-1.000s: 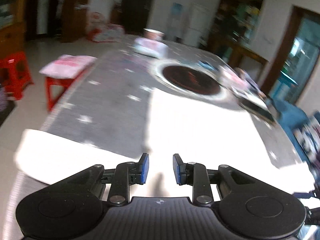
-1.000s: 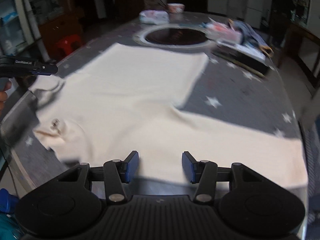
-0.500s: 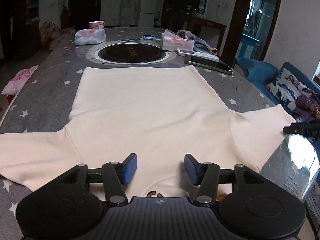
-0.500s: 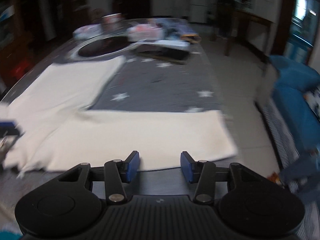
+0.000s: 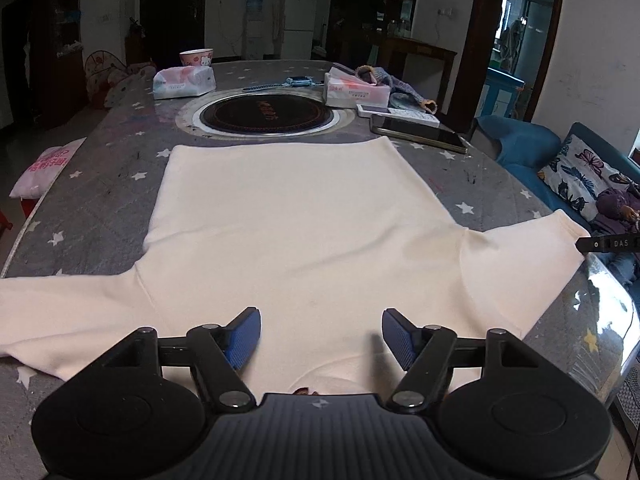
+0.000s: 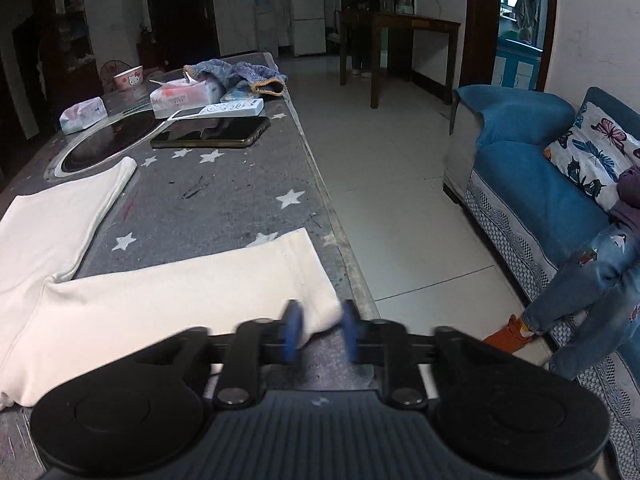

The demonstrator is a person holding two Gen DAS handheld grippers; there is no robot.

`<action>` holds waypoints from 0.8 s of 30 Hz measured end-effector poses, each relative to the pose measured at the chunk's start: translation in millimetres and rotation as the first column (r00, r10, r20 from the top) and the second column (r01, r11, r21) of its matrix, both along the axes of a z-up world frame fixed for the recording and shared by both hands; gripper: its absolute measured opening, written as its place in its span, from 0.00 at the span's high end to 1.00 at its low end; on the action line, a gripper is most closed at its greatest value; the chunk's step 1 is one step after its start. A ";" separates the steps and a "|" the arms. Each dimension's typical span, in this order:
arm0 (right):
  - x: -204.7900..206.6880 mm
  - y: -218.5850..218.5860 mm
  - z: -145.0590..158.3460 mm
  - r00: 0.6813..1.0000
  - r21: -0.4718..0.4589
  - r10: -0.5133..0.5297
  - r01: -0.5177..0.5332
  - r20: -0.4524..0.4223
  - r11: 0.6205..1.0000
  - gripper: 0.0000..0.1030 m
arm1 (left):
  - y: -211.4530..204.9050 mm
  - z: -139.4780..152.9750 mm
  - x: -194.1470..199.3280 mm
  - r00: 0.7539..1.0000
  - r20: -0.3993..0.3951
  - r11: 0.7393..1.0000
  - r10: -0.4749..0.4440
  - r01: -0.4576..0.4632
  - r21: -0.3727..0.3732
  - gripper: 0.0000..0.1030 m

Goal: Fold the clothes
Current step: 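Grasp a sleeve with the right gripper and fold it across the shirt body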

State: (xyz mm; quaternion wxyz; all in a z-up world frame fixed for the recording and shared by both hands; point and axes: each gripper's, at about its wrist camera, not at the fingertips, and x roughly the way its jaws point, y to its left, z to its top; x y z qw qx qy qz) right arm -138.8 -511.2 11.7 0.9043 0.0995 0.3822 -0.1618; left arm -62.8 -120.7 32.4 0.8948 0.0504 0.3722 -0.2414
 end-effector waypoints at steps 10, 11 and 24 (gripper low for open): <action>-1.4 -2.6 13.1 0.999 -0.033 -0.009 0.010 0.034 0.999 0.93 | -38.6 -0.6 -13.8 0.993 0.007 0.993 -0.118 0.118 0.011 0.32; -0.7 -4.0 10.2 1.000 -0.028 -0.014 0.015 0.026 1.000 0.93 | -43.1 -2.2 -15.3 0.991 0.005 0.991 -0.133 0.133 0.016 0.32; 0.3 36.1 91.3 0.973 0.030 0.161 -0.169 0.164 0.985 0.93 | -40.0 -2.2 -16.2 0.987 0.006 0.987 -0.158 0.158 0.006 0.32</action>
